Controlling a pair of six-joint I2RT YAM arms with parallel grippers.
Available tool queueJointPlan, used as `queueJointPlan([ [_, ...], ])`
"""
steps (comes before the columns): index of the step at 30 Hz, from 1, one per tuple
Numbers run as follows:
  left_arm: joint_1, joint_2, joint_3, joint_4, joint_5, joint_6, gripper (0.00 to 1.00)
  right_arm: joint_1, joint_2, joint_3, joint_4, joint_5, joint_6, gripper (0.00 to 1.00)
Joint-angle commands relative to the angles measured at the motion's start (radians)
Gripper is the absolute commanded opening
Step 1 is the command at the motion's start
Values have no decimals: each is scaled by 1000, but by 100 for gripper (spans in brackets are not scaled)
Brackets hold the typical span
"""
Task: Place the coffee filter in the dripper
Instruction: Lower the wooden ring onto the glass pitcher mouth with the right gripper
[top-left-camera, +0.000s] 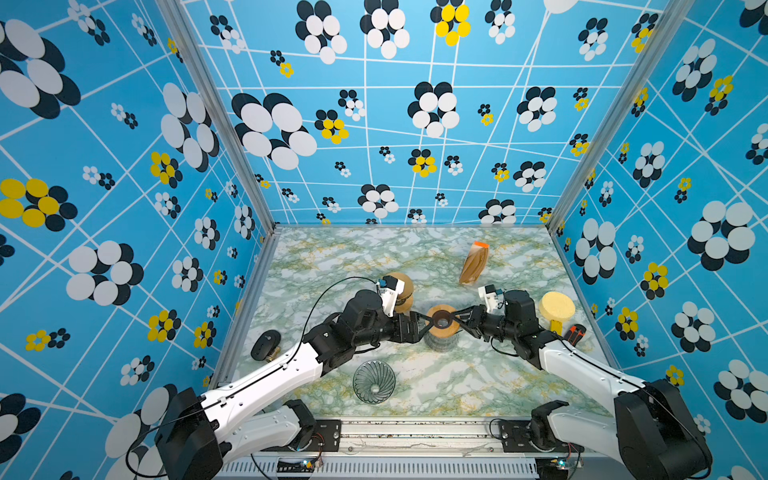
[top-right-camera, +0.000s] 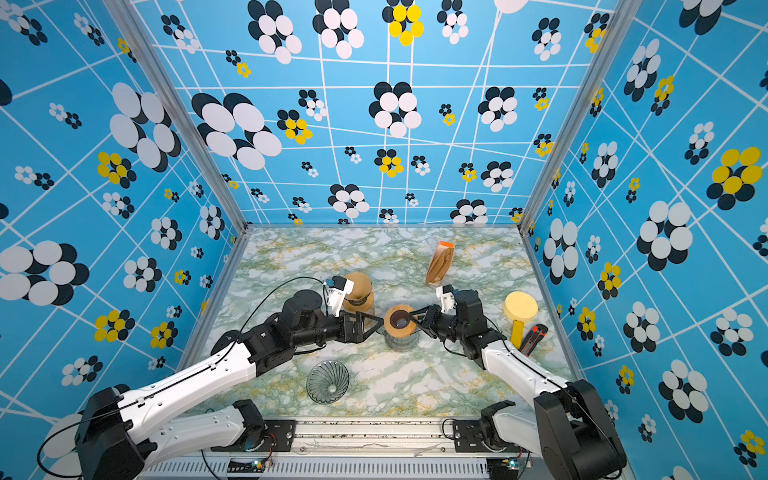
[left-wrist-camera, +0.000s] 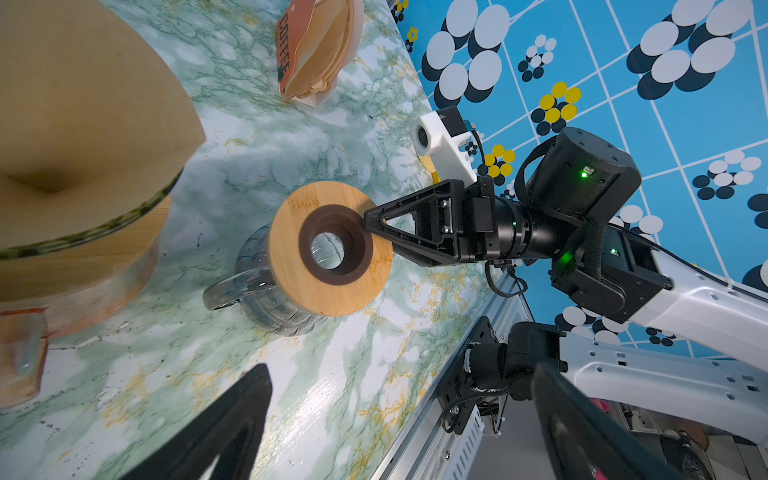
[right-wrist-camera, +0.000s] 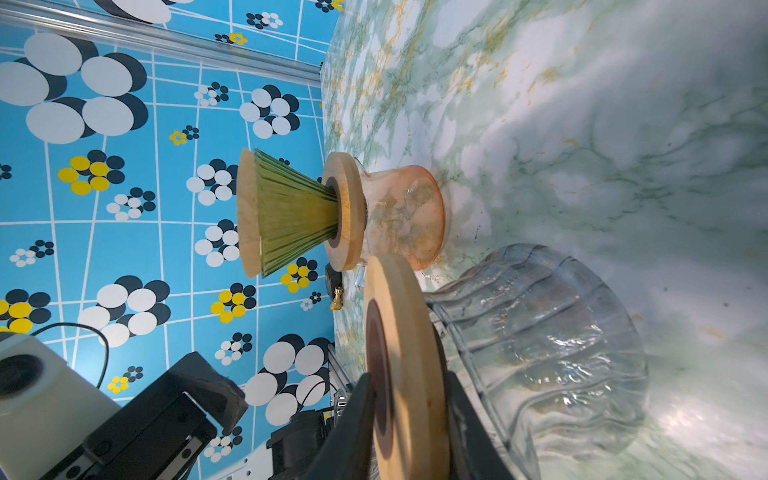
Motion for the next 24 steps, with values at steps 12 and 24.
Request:
queueJointPlan([
  [12,7,-1,4,22,16,0,99,-27,-38,-2,-86,25,-43,35],
  [24,6,-1,5,19,19,2,99,-35,-113,60,-316,118,-144,36],
])
